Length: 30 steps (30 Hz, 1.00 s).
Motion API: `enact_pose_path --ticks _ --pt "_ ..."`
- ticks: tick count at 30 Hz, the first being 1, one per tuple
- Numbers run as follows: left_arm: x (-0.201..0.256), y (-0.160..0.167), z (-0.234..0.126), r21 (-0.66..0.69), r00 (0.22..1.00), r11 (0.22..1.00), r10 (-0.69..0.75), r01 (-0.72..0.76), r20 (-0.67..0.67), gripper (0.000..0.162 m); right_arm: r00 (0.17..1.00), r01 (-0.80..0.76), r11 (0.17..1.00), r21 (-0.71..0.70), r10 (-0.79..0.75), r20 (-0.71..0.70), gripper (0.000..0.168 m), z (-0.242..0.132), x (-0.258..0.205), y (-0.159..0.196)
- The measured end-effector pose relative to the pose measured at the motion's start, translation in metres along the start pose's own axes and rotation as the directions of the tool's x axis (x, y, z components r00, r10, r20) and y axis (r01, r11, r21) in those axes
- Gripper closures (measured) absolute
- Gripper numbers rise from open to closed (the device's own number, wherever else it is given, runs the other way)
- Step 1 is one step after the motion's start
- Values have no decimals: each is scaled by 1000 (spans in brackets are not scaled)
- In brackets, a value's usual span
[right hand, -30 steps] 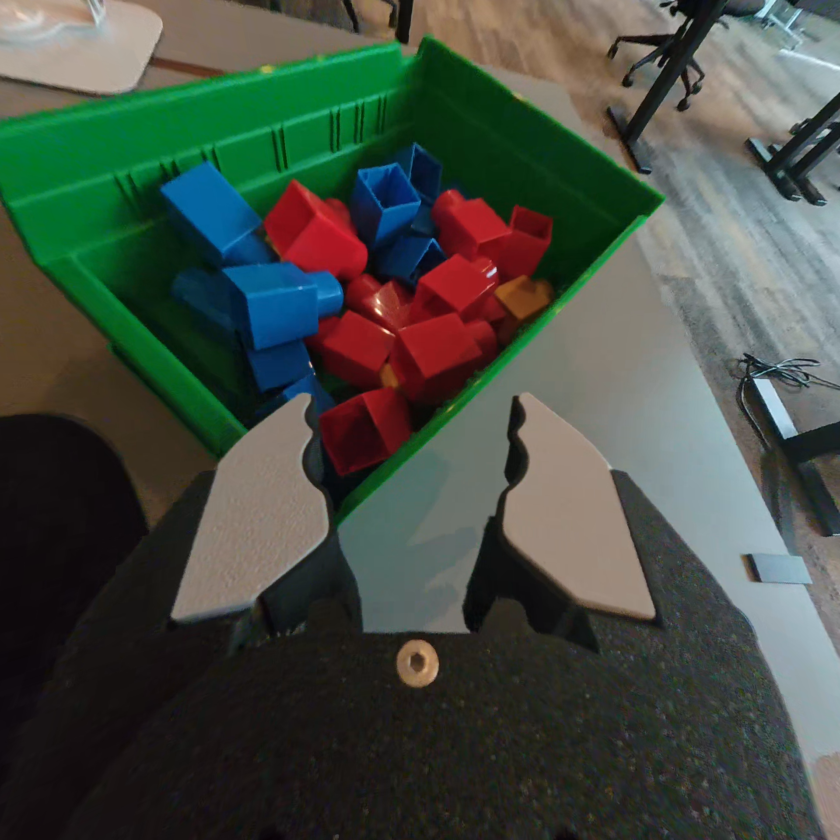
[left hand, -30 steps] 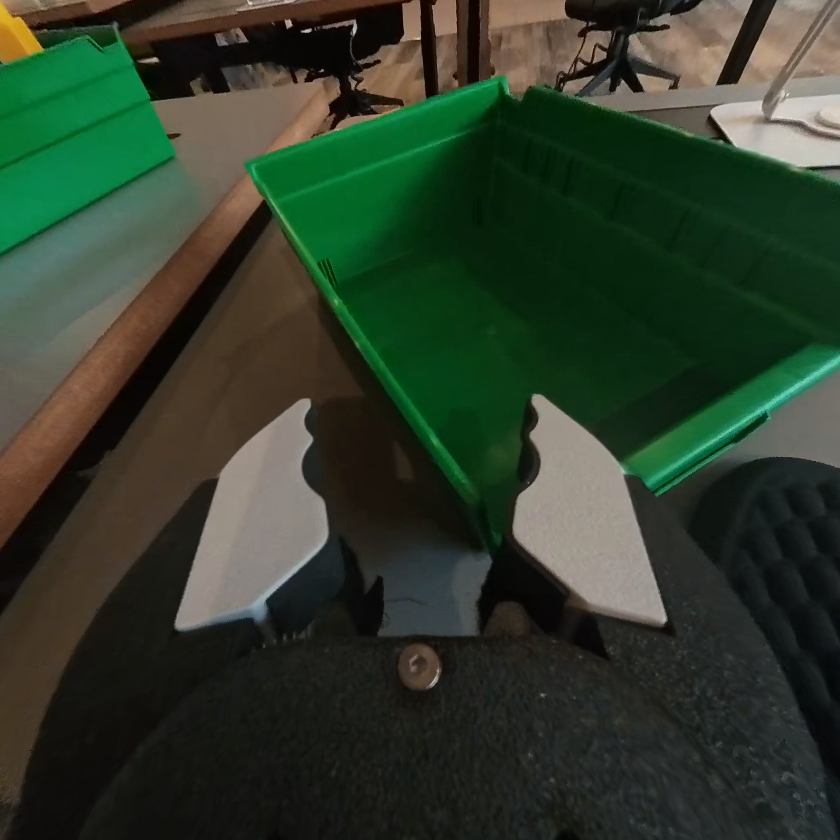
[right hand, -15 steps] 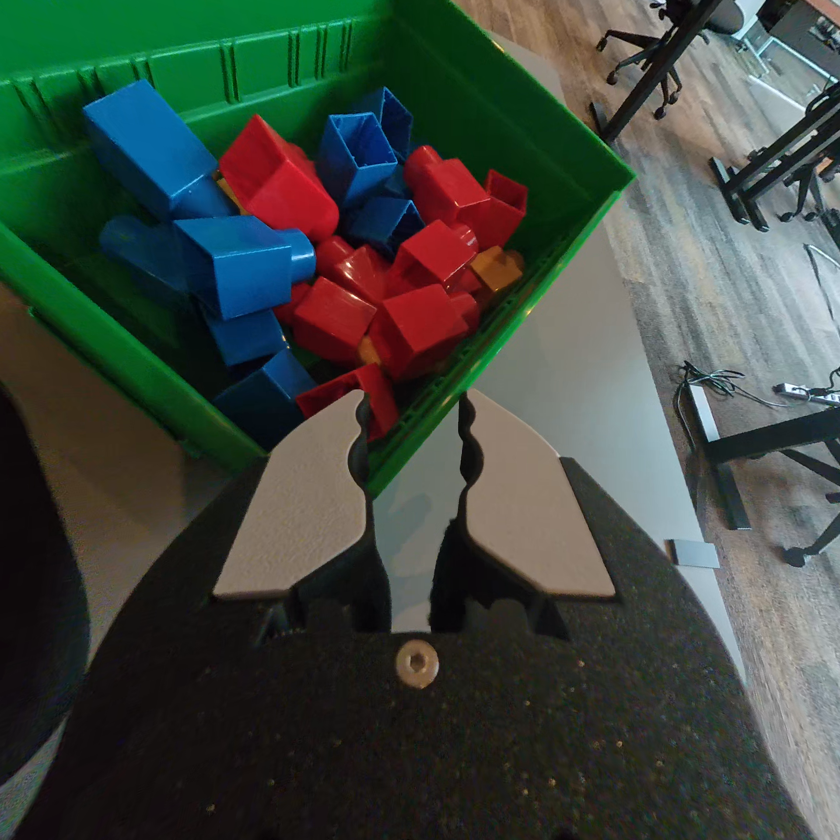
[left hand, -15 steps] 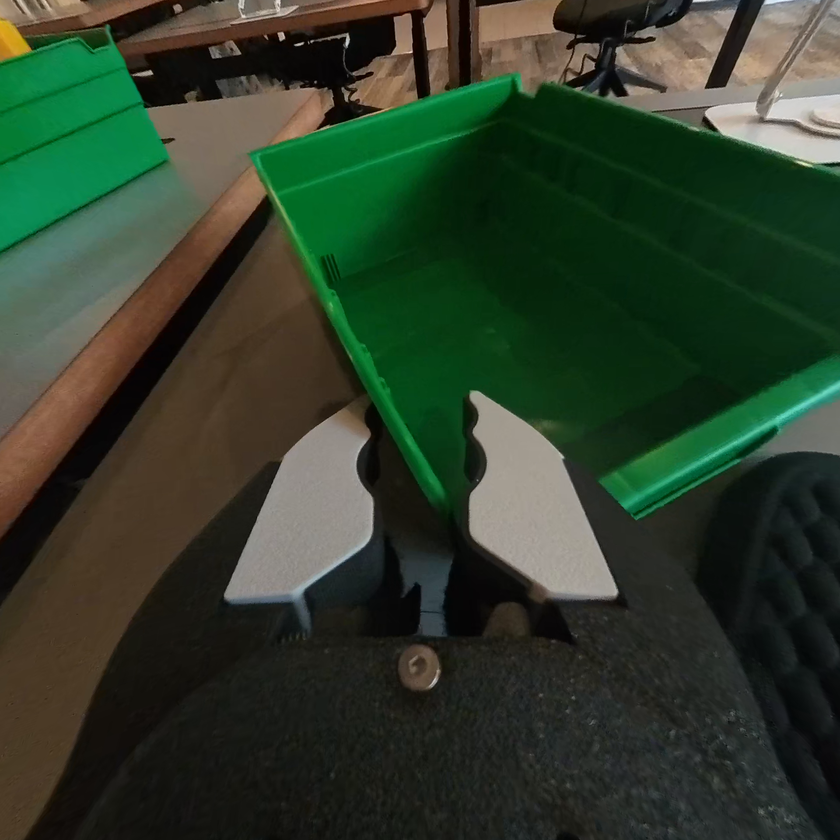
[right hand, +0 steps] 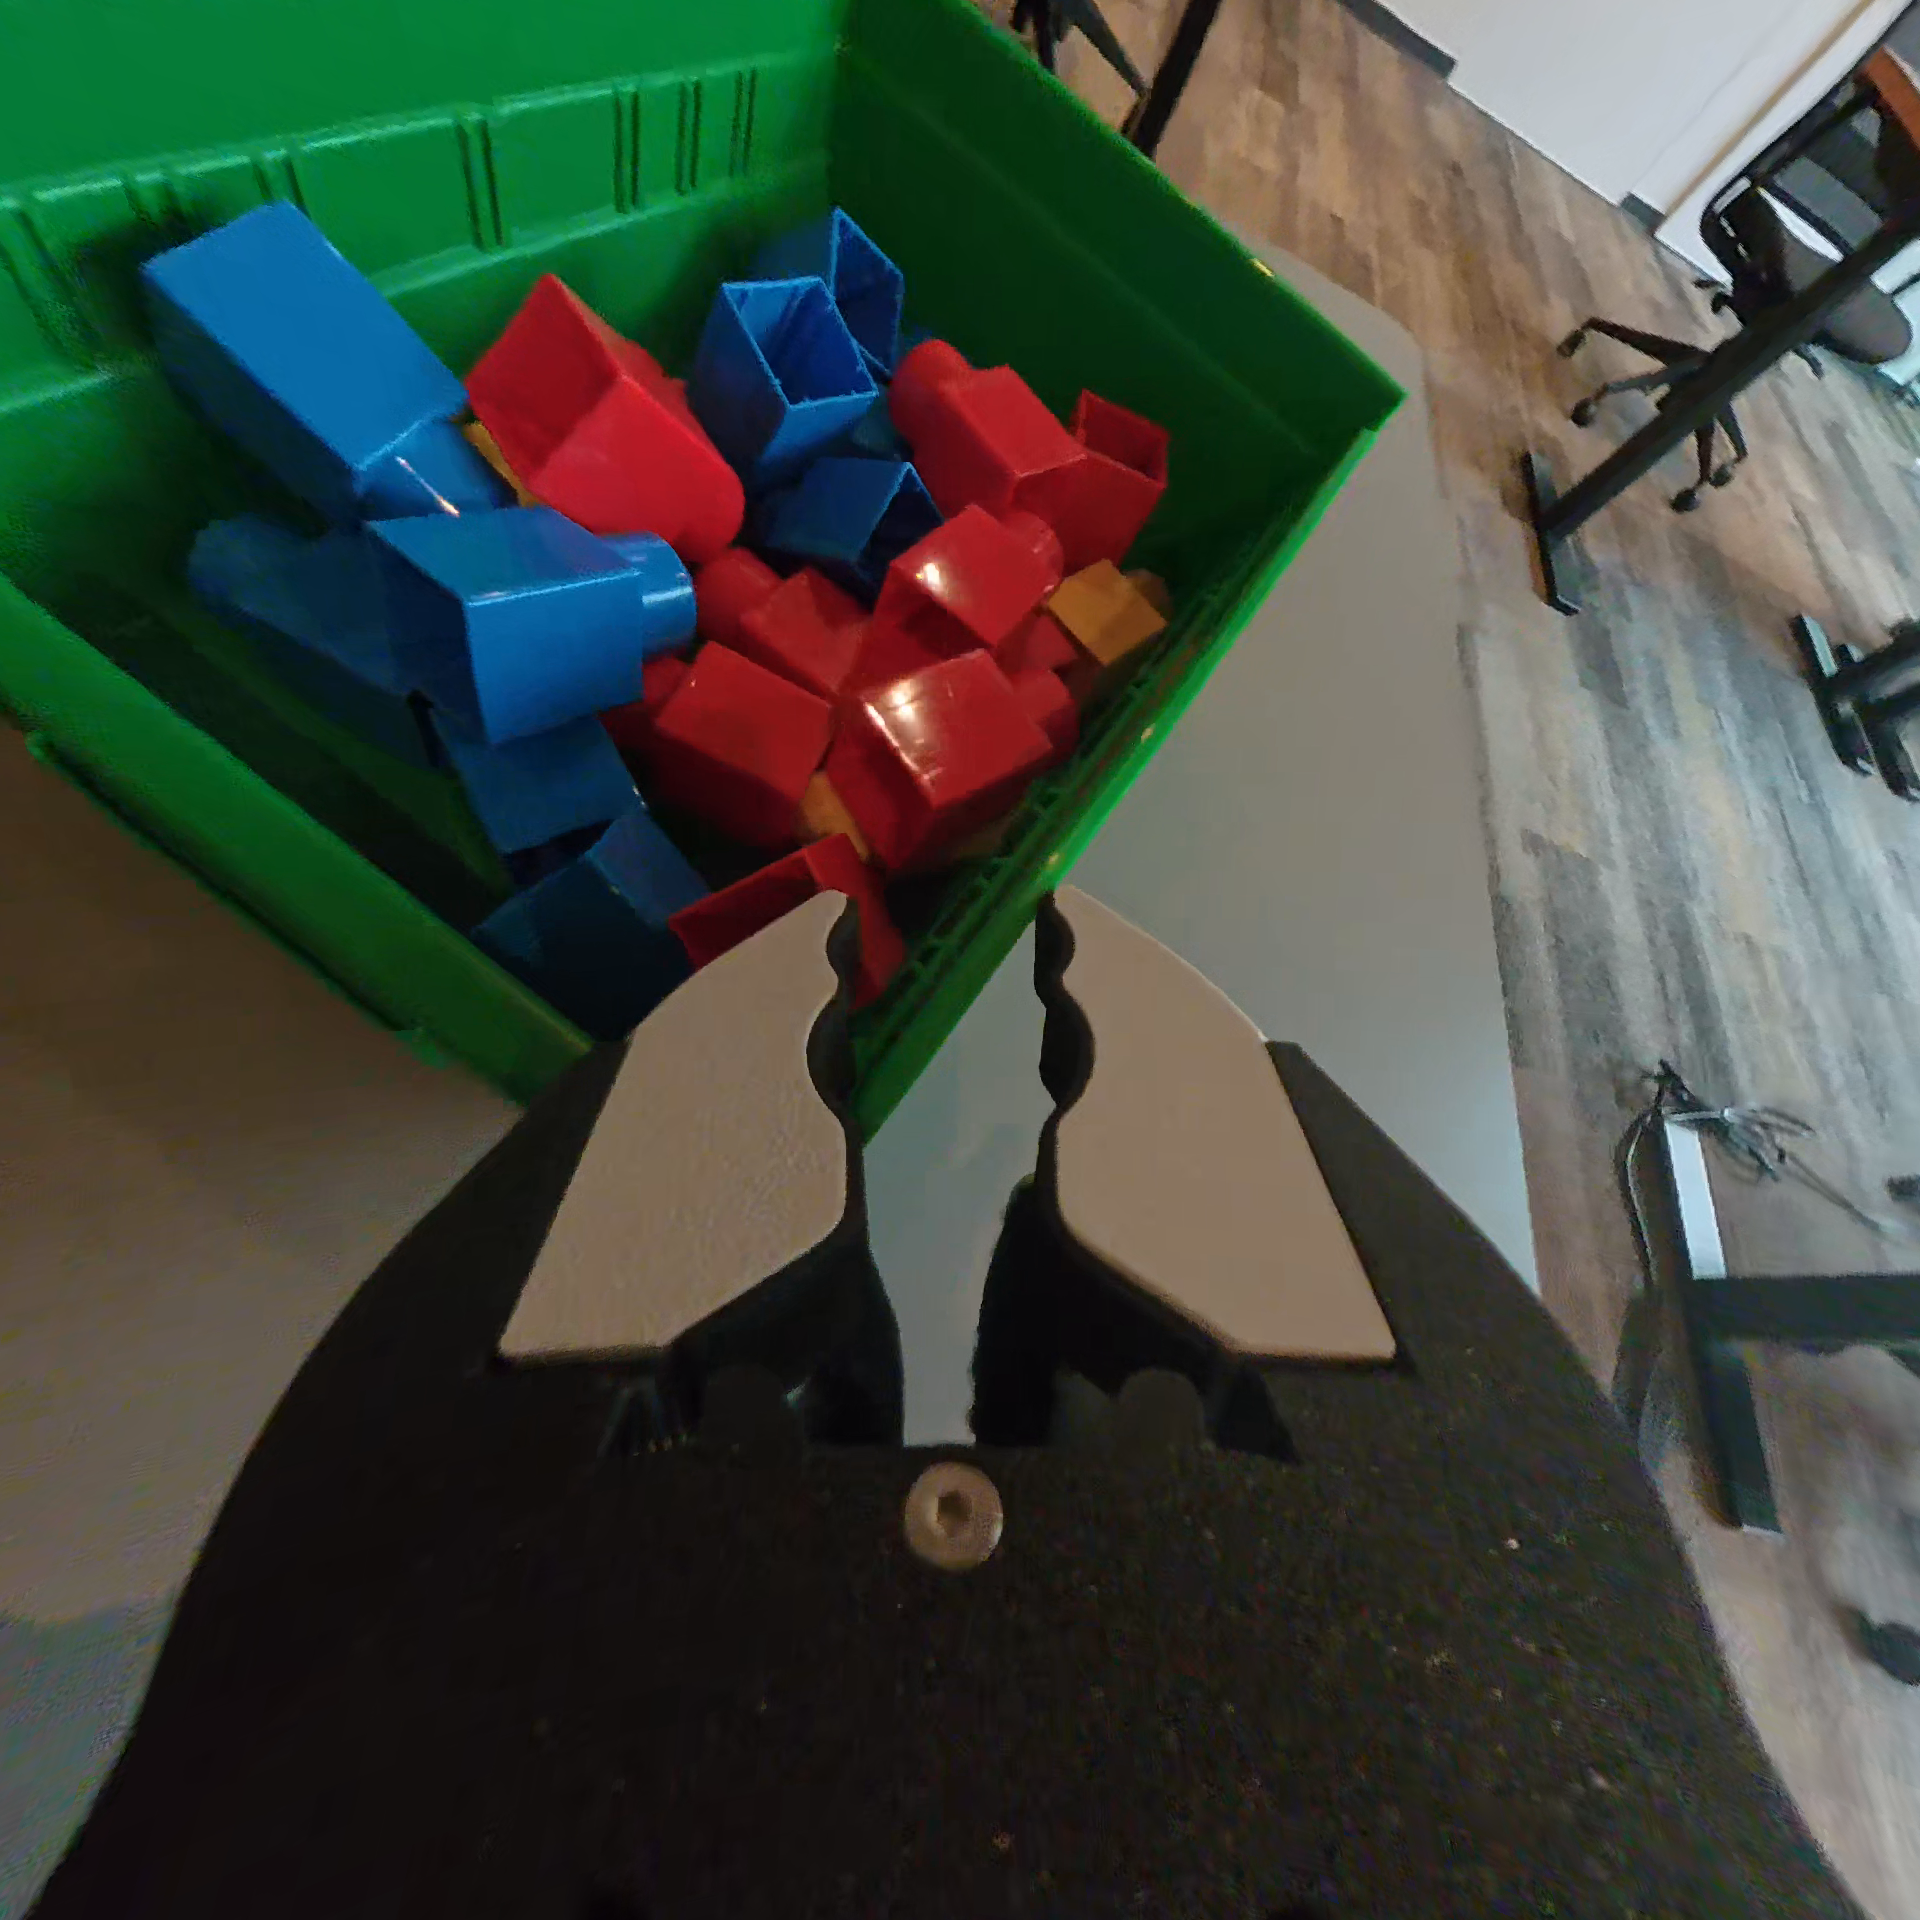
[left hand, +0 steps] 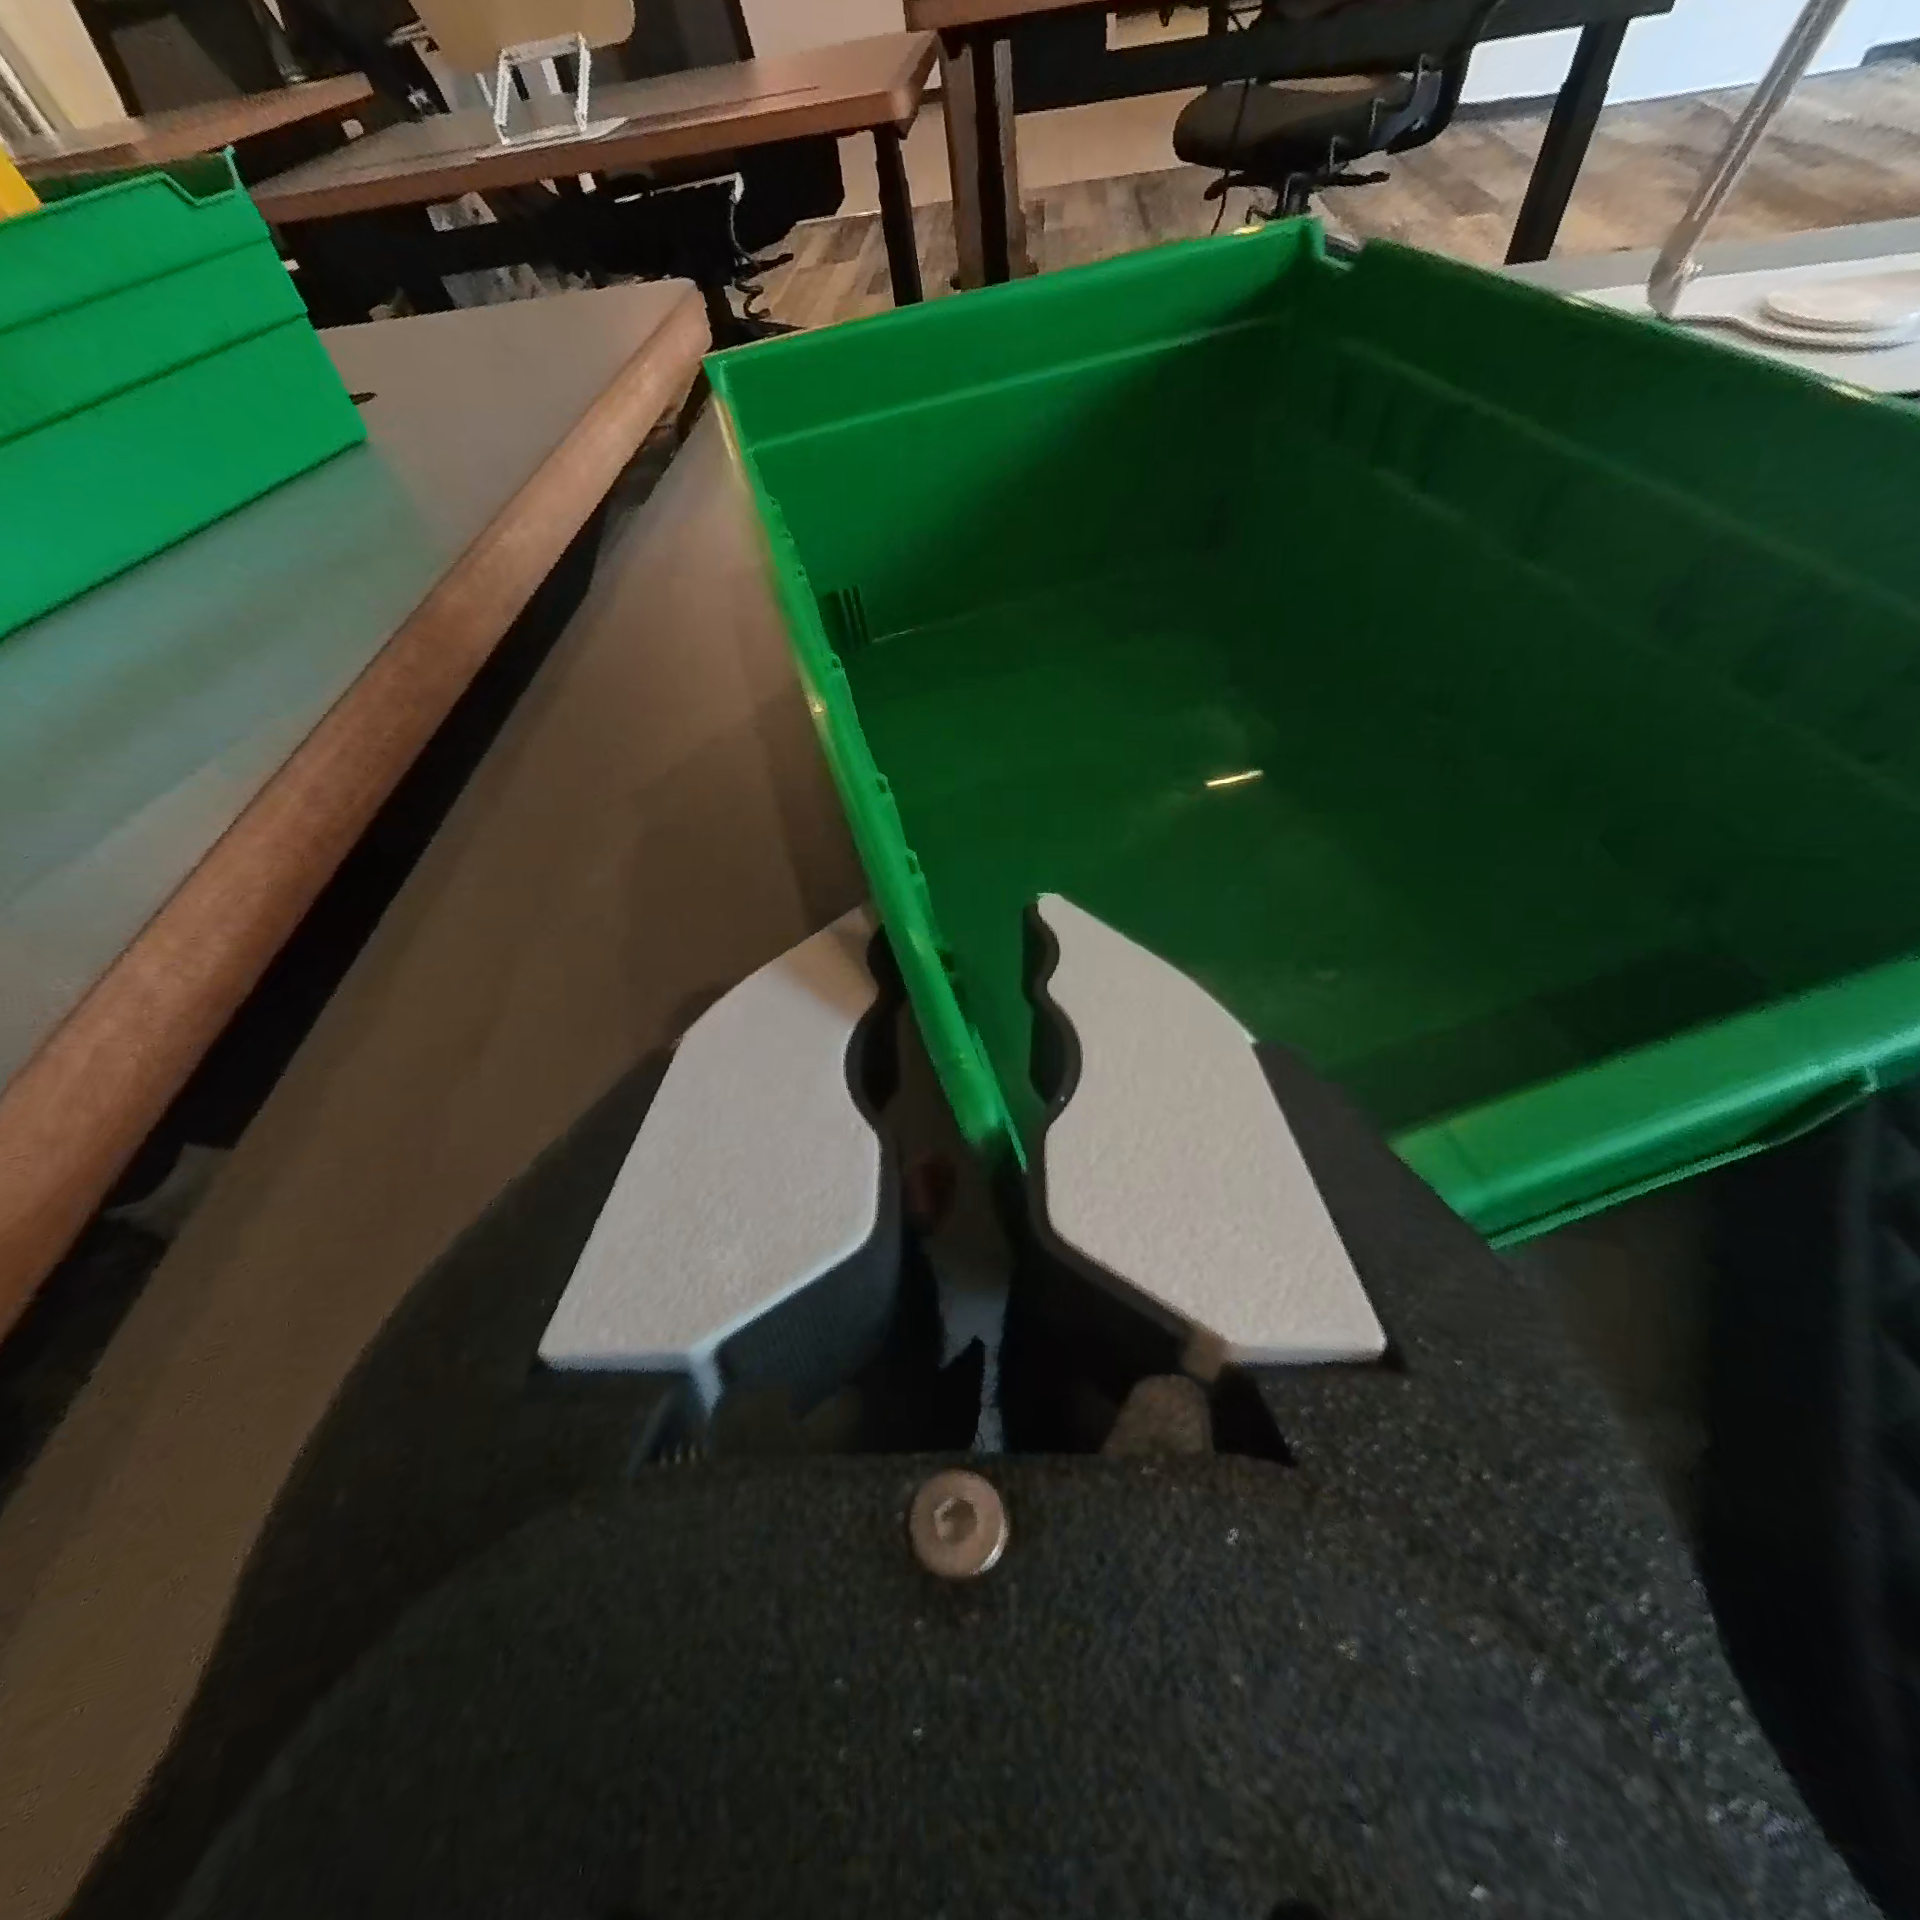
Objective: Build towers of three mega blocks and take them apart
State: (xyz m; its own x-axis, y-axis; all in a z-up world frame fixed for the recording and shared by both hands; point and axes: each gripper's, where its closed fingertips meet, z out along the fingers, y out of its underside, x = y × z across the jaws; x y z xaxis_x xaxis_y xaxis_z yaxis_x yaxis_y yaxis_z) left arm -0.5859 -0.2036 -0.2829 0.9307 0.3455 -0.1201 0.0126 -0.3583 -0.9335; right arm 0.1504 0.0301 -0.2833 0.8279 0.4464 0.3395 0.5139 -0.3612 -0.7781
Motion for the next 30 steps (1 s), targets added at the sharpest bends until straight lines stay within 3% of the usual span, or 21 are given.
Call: enact_pose_path --ticks 7,30 --pt "-6 -3 8 22 1000 1000 -8 9 -24 145 998 15 998 54 -18 55 146 15 9 -7" --pt "-12 -9 26 68 997 998 -3 8 -73 148 996 38 996 82 -44 72 149 27 13 -15"
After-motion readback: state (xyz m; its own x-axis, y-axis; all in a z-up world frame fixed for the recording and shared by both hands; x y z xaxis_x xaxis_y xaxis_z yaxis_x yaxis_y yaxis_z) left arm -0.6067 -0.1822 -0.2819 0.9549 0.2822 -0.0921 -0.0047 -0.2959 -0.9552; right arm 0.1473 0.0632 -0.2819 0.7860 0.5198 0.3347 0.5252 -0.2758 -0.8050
